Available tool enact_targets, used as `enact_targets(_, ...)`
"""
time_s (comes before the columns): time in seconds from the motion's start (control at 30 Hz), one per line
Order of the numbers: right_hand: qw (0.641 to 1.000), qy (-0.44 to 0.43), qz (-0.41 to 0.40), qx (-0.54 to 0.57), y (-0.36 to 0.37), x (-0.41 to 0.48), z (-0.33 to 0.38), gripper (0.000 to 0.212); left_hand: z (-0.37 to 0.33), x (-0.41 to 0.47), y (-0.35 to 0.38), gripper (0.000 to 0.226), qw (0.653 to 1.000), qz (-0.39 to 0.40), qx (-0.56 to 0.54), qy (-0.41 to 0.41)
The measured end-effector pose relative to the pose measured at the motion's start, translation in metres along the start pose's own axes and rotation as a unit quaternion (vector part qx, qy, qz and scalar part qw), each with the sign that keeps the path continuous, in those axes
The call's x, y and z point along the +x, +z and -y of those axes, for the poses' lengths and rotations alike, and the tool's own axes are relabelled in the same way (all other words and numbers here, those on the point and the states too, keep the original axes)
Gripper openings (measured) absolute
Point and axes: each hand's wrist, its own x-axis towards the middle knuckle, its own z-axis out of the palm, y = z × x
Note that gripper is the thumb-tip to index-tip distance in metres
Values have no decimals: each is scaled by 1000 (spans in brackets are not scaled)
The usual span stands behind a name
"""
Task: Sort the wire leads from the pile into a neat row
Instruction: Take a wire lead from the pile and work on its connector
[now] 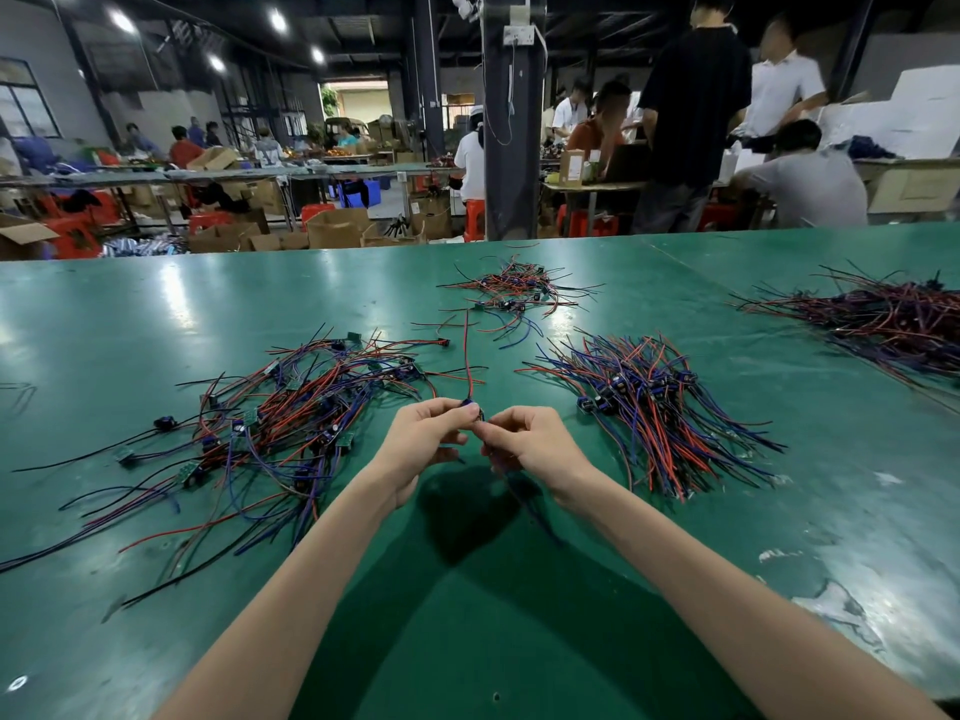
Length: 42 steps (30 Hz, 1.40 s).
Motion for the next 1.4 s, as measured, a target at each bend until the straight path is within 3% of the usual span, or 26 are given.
enact_targets(0.43,999,-23,-3,-38,-2,7,-5,28,9,0,8,13,999,23,9,29)
enact_targets(0.77,992,-35,-15,-116,1,5,-2,16,19,2,13,16,991,-53,9,124)
enact_targets(1.13,989,-55,-4,-141,1,-1,5,15,15,4,11,13,992,-71,-5,100)
enact_targets(1.4,988,-96,28,-117,8,-11,10,19,1,11,-7,14,970,-105,-218,28)
